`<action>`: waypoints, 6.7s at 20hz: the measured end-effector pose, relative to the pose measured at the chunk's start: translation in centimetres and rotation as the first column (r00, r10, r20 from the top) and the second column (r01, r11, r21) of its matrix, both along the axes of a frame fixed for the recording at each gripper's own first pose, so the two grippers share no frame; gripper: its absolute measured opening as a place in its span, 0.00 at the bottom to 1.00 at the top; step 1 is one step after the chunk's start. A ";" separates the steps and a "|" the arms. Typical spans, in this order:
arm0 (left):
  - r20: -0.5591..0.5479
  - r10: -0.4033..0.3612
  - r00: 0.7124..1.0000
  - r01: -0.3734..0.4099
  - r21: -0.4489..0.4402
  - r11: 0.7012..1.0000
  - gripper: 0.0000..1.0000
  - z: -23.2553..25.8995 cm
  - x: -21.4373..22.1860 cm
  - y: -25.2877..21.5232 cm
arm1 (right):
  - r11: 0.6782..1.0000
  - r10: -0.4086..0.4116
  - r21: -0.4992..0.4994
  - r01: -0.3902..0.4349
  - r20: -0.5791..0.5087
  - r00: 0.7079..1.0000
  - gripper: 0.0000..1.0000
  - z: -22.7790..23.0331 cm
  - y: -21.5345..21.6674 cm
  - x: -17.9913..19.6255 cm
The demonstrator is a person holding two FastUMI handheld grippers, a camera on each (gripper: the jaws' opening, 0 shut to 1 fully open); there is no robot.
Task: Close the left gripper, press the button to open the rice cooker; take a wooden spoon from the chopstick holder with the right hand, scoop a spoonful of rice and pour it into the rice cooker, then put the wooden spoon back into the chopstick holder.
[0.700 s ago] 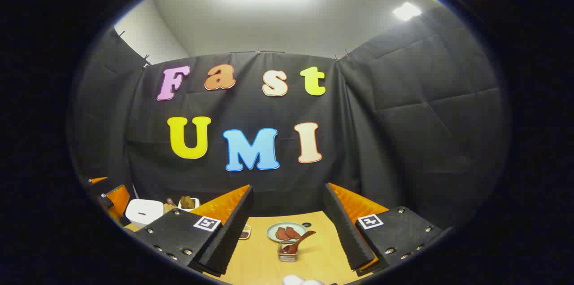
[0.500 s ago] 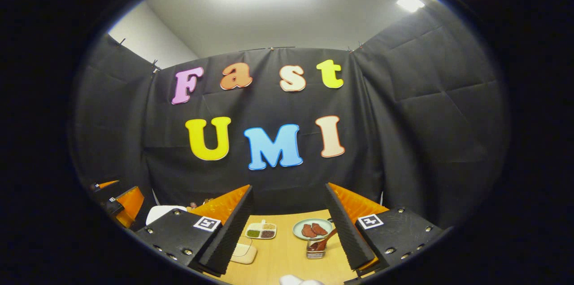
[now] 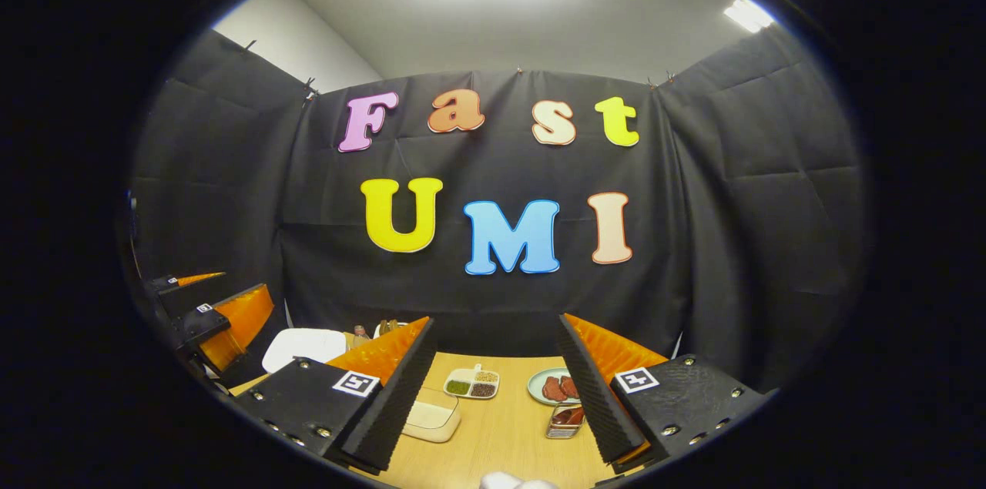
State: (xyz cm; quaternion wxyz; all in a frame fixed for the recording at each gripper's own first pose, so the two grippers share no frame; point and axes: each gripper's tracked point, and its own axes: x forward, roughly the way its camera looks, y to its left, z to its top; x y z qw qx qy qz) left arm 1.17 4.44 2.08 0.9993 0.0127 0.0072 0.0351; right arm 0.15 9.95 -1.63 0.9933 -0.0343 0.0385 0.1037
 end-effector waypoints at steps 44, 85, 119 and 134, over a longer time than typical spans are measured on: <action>-0.359 0.262 0.896 -0.317 -0.103 0.943 0.10 -17.7 16.5 17.8 | 0.991 -0.113 -0.097 0.096 -0.183 0.977 0.95 -5.4 2.0 4.7; -0.694 0.277 0.665 -0.386 -0.002 0.922 0.09 -33.8 19.1 23.0 | 0.993 -0.073 -0.109 0.037 -0.354 0.932 0.96 -11.0 3.8 3.5; -0.108 0.054 0.993 -0.055 -0.013 0.998 0.99 -11.4 7.5 7.2 | 0.965 -0.261 -0.051 0.258 -0.298 0.918 0.96 -20.6 -8.5 4.8; -0.118 0.046 0.992 -0.044 0.018 0.999 0.99 -10.4 10.2 -3.1 | 0.932 -0.289 0.064 0.356 -0.459 0.840 0.96 -36.6 -18.2 22.5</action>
